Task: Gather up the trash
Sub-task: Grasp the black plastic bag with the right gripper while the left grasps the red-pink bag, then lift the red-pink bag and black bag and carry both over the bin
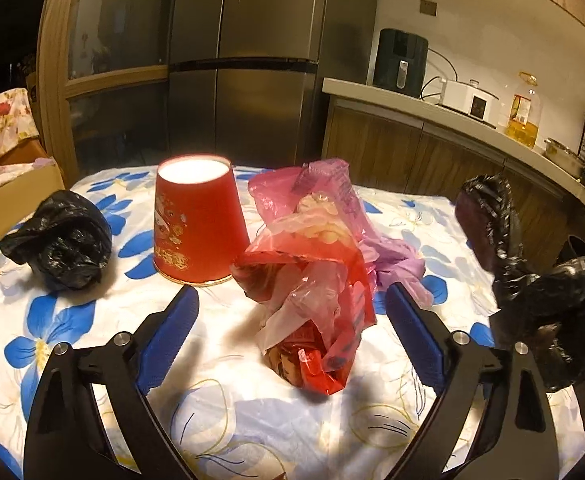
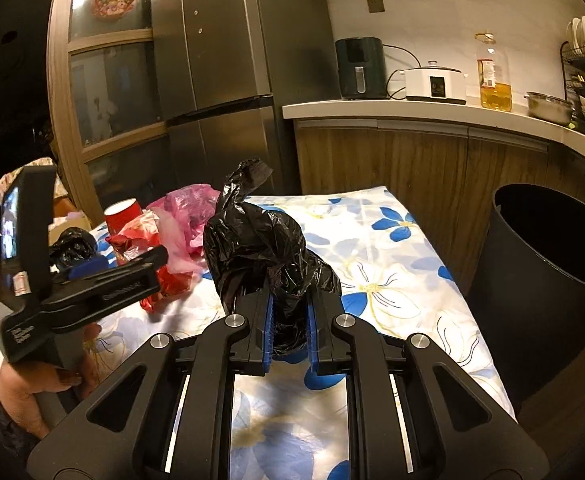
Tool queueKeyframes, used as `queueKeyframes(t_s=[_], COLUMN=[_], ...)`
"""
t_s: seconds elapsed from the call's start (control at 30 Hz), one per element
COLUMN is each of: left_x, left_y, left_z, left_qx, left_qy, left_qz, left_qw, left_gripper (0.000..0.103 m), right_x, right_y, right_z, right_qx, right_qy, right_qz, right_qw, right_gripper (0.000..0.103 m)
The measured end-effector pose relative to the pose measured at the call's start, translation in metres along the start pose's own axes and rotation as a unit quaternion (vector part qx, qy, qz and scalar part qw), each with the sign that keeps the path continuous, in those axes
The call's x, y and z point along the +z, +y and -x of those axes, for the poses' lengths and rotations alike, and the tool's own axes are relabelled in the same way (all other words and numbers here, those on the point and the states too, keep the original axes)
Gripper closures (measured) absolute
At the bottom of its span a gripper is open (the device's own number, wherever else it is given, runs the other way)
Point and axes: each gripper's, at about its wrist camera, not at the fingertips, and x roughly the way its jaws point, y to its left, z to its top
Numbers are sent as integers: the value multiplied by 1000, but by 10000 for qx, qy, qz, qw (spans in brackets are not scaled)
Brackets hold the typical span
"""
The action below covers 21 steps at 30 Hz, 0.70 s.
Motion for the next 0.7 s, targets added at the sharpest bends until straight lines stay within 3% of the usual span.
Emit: queueKeyframes(t_s=[0.13, 0.2, 0.33, 0.4, 0.7], left_x=[-2, -4, -7, -8, -12], left_y=[1, 2, 2, 3, 3], left_z=[-7, -8, -11, -12, -1], left_qx=[-82, -135, -149, -187, -194], left_qy=[142, 161, 219, 280, 265], left_qz=[7, 7, 30, 30, 100], left_qw=[9999, 9998, 9996, 9994, 9994], left_gripper=[30, 44, 58, 72, 88], right_x=[-1, -2, -3, -2, -2], right_y=[0, 1, 2, 2, 4], right_z=[-1, 0, 2, 3, 10], right_qx=[7, 12, 13, 12, 22], right_qy=[22, 32, 38, 28, -3], right_qz=[-6, -4, -2, 11, 25], right_qw=[10000, 10000, 10000, 10000, 10000], right_gripper=[90, 90, 90, 90, 90])
